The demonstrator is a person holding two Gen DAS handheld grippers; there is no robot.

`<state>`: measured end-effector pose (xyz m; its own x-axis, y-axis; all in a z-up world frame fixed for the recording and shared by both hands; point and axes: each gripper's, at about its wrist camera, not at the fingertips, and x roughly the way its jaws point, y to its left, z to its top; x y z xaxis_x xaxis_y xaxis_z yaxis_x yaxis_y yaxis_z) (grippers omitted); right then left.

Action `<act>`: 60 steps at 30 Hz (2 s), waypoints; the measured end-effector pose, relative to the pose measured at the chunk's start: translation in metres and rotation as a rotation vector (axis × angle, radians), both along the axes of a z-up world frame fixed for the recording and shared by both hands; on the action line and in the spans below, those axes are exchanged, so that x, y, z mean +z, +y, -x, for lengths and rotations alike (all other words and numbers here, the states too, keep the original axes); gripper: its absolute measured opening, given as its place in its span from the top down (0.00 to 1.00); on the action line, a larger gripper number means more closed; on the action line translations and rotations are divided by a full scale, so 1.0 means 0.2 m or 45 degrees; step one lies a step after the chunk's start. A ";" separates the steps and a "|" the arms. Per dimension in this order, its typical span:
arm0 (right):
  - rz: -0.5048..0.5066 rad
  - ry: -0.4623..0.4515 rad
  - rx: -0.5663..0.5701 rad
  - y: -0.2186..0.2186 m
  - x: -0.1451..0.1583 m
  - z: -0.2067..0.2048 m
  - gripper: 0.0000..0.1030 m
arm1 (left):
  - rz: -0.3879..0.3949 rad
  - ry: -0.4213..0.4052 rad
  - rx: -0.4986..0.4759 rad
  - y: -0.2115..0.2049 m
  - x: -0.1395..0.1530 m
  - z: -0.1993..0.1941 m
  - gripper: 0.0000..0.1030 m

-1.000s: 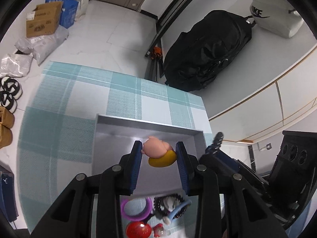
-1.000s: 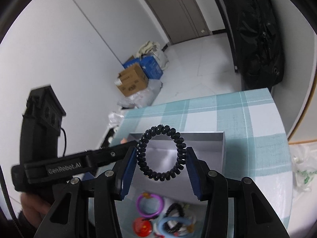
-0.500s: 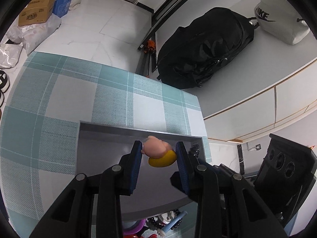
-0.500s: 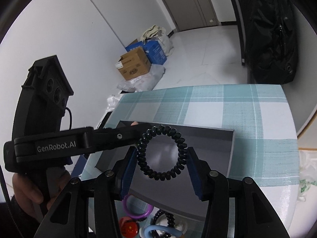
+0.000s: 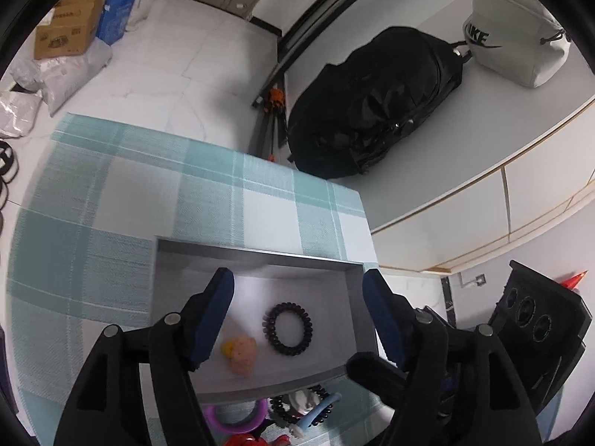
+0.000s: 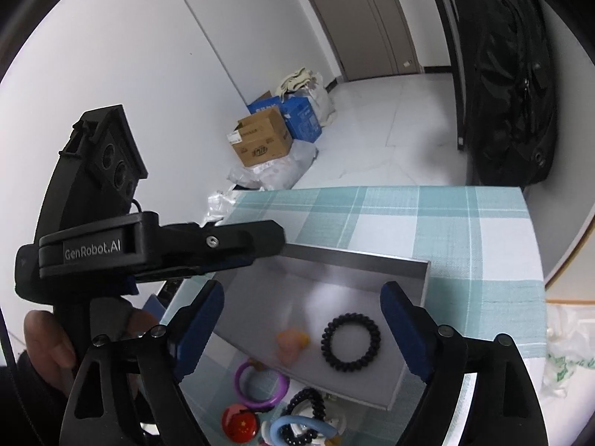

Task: Organize jewelry
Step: 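Lift both tools out of the box and back over the table, then grasp the red 'I China' badge with the left tool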

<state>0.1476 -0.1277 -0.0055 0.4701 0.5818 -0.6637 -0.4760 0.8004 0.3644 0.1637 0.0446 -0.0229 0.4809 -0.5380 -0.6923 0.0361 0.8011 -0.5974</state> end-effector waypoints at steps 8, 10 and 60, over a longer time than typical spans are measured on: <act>0.013 -0.086 -0.032 -0.05 0.05 0.09 0.04 | -0.190 -0.138 0.060 -0.03 0.07 0.13 0.34; 0.016 -0.108 -0.032 -0.05 0.06 0.12 0.02 | -0.243 -0.177 0.062 -0.05 0.09 0.18 0.34; 0.069 -0.155 -0.251 -0.24 0.08 0.53 0.00 | -0.685 0.018 -0.135 -0.15 -0.25 0.65 0.33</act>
<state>0.0422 -0.1754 0.0096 0.6494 0.4362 -0.6229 -0.3467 0.8989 0.2680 0.0340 0.0138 -0.0719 0.4320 -0.1510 -0.8891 0.1278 0.9862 -0.1054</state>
